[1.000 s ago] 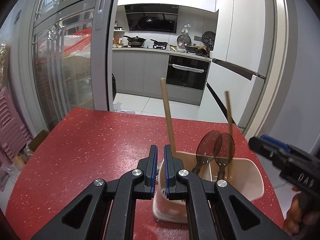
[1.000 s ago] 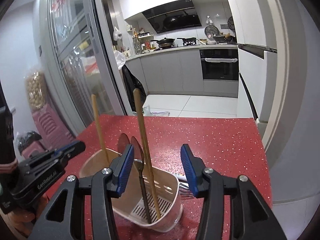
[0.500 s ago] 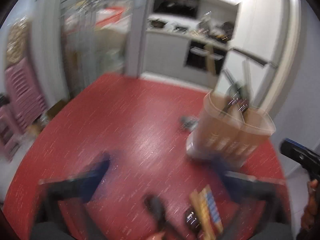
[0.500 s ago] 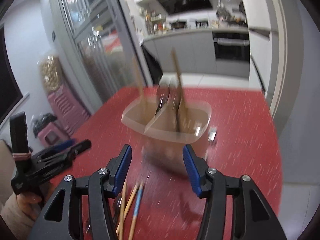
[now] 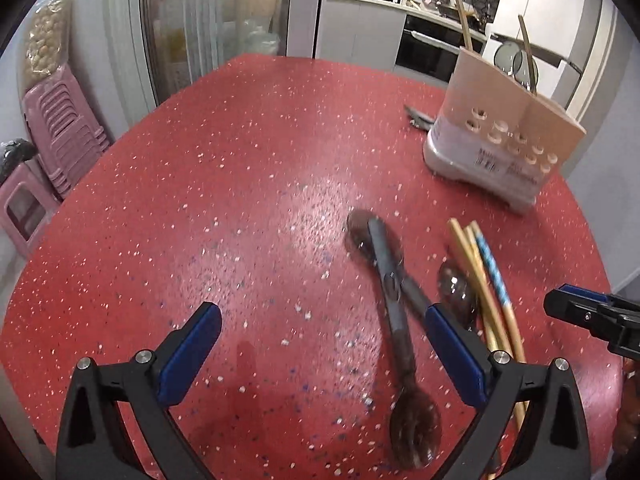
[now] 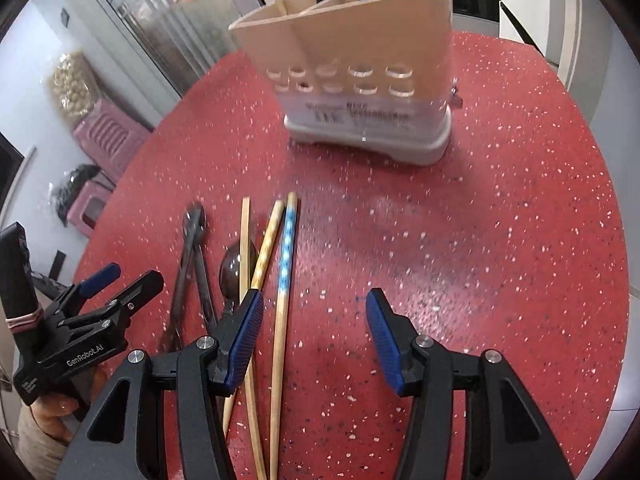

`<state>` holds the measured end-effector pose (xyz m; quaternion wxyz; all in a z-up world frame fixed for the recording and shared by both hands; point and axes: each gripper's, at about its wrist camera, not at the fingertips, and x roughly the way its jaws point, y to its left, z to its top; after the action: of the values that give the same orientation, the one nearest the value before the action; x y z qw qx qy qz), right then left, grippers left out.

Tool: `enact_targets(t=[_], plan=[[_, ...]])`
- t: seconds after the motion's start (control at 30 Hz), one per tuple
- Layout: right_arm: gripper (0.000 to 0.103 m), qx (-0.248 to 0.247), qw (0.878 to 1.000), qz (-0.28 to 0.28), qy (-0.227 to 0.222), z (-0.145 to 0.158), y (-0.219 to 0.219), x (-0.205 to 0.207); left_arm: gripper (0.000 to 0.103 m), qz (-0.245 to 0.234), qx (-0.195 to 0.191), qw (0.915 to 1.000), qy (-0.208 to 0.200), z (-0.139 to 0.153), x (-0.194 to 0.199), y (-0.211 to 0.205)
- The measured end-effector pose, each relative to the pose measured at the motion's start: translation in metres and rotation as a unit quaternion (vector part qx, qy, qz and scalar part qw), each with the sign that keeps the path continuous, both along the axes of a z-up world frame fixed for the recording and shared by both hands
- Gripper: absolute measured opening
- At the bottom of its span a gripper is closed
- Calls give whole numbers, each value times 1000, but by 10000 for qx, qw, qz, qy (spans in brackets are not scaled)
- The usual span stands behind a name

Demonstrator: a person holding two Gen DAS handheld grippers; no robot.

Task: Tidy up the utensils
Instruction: 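Move both tools back over the remaining utensils on the table, then grasp a blue-patterned chopstick with the right tool while the left tool grasps a dark-handled spoon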

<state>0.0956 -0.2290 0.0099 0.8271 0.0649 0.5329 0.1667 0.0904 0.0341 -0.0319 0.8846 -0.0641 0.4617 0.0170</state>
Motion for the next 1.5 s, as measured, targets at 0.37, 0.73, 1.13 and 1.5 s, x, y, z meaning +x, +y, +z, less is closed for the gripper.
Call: enact_targets(t=[0.37, 0.73, 1.13, 1.5], plan=[[57, -434, 9988, 128, 201, -13, 21, 2, 103, -187, 223, 9991, 310, -18, -2, -14], [50, -1002, 9939, 425, 191, -21, 58, 14, 103, -256, 366, 9981, 434, -27, 9, -19], [41, -1635, 9834, 738, 264, -26, 98, 36, 93, -740, 411, 9950, 534, -26, 23, -33], [8, -1434, 9858, 824, 293, -25, 96, 40, 37, -1276, 271, 9898, 579, -21, 24, -44]])
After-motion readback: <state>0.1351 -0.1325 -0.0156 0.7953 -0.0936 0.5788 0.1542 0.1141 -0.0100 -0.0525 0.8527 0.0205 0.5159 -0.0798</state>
